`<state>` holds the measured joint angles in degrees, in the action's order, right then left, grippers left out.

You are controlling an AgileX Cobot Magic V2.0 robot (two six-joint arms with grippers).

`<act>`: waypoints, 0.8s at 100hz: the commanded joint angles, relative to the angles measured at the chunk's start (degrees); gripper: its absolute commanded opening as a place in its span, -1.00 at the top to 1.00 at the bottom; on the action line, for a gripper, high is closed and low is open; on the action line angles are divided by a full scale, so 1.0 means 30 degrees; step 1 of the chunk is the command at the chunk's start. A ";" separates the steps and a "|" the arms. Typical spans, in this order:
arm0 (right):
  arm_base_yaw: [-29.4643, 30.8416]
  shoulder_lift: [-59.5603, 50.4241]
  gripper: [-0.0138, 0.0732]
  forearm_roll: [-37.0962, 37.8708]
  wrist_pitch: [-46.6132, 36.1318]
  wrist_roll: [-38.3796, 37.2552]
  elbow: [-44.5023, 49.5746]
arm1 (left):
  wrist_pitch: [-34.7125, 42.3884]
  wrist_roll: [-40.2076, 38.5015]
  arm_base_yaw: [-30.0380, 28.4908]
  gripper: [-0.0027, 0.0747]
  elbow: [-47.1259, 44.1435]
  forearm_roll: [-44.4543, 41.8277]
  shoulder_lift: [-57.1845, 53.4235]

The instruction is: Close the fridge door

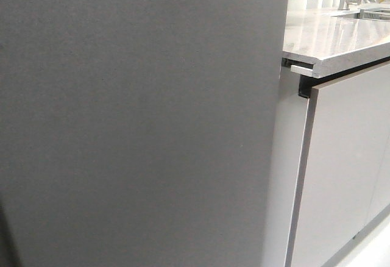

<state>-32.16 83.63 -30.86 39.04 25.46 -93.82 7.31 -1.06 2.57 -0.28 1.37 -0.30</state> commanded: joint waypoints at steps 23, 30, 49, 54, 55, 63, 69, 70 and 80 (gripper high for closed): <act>0.0033 0.2174 0.78 -0.0416 -0.3134 0.0699 -0.1619 | 0.1383 -0.0095 0.0067 0.98 -0.0671 0.0118 -0.0391; 0.0033 0.2485 0.78 -0.0416 -0.3177 0.0809 -0.1689 | 0.1383 -0.0095 0.0067 0.98 -0.0671 0.0118 -0.0391; 0.0033 0.2917 0.78 -0.0416 -0.3213 0.0806 -0.1780 | 0.1383 -0.0095 0.0067 0.98 -0.0671 0.0118 -0.0391; 0.0033 0.2917 0.78 -0.0416 -0.3180 0.0806 -0.1780 | 0.1383 -0.0095 0.0067 0.98 -0.0671 0.0118 -0.0391; 0.0033 0.2917 0.78 -0.0416 -0.3179 0.0806 -0.1780 | 0.1383 -0.0095 0.0067 0.98 -0.0671 0.0118 -0.0391; 0.0033 0.2827 0.78 -0.0416 -0.3179 0.0806 -0.1780 | 0.1383 -0.0095 0.0067 0.98 -0.0671 0.0118 -0.0391; 0.0033 0.2747 0.78 -0.0416 -0.3097 0.0806 -0.1780 | 0.1383 -0.0095 0.0067 0.98 -0.0671 0.0118 -0.0391; 0.0033 0.2744 0.78 -0.0416 -0.3097 0.0806 -0.1780 | 0.1383 -0.0095 0.0067 0.98 -0.0671 0.0118 -0.0391; 0.0118 0.2484 0.78 0.0149 -0.2797 0.0505 -0.1780 | 0.1383 -0.0095 0.0067 0.98 -0.0671 0.0118 -0.0391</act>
<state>-32.27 94.68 -30.94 34.06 27.24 -97.34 7.31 -1.06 2.57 -0.28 1.37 -0.30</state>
